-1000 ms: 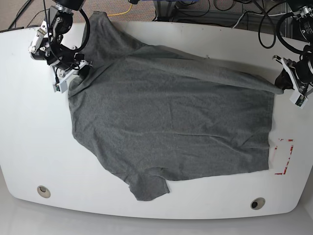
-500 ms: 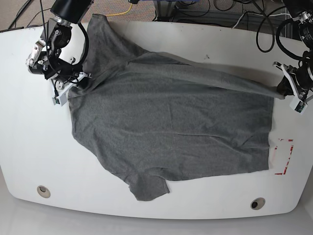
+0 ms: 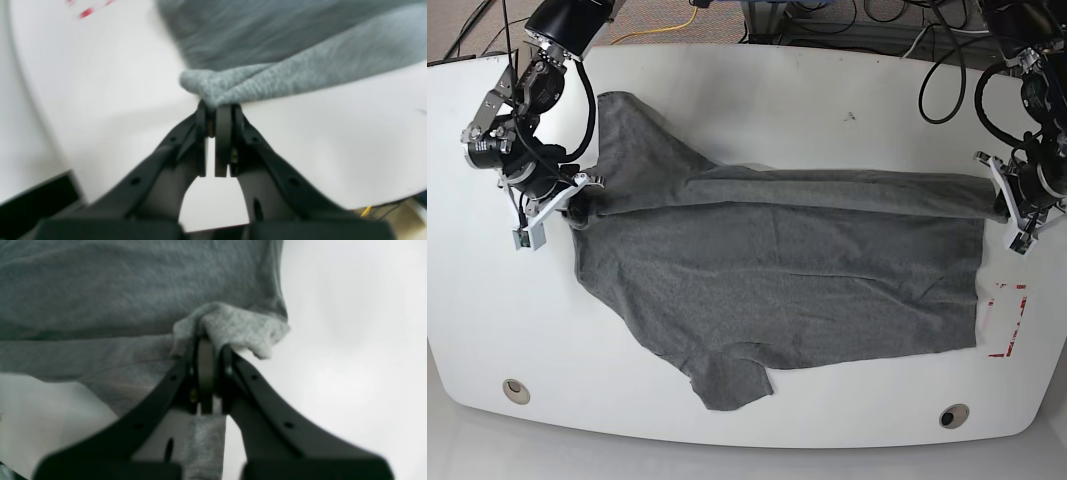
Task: Layout the t-shirt on the table in an organized manner, then fold the t-shirt properly
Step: 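Lift the shoulder edge with the left gripper and fold it toward the right gripper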
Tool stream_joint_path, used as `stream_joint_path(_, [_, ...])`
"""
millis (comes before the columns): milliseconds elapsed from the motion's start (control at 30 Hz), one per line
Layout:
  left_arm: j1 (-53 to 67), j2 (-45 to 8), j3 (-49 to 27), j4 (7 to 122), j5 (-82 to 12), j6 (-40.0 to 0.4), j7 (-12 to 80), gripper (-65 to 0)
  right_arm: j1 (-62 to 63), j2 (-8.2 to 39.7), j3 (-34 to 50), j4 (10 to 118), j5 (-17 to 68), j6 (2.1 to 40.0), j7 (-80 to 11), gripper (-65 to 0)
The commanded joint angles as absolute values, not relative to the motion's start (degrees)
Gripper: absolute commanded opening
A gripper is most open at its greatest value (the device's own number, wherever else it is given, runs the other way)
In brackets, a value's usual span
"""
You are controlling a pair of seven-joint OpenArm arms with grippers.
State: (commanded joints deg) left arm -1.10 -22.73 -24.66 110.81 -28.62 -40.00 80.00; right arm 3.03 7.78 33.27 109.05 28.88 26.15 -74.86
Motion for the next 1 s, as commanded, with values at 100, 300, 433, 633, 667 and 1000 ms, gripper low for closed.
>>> stream_joint_path(100, [-2.86, -21.32, -23.87, 110.81, -27.3, -40.0, 80.0, -64.6, 4.62, 7.78, 33.27, 109.05, 28.62, 26.15, -74.77, -65.0])
stream_joint_path(300, [-4.44, -20.18, -23.69, 110.73, -21.23, -40.0, 80.0, -64.6, 6.11, 8.57, 33.27, 108.97, 28.35, 26.15, -74.59, -65.0])
stream_joint_path(433, [-4.44, -20.26, -23.69, 110.55, -18.68, -40.0, 80.0, -64.4, 6.2, 9.27, 33.27, 107.21, 28.35, 26.15, -73.98, -65.0])
stream_joint_path(633, [-4.35, -21.76, -23.87, 106.77, -18.15, -40.0, 79.52, -64.4, 6.2, 11.21, 33.36, 103.87, 28.44, 26.07, -71.08, -65.0])
stream_joint_path(667, [-4.26, -22.11, -23.87, 105.89, -18.15, -40.0, 78.64, -64.4, 6.2, 11.47, 33.36, 103.16, 28.53, 26.07, -70.73, -65.0])
stream_joint_path(1000, [-4.35, -22.37, -23.87, 103.25, -18.07, -40.0, 78.02, -64.3, 9.63, 13.67, 33.36, 98.15, 28.35, 26.07, -70.02, -65.0])
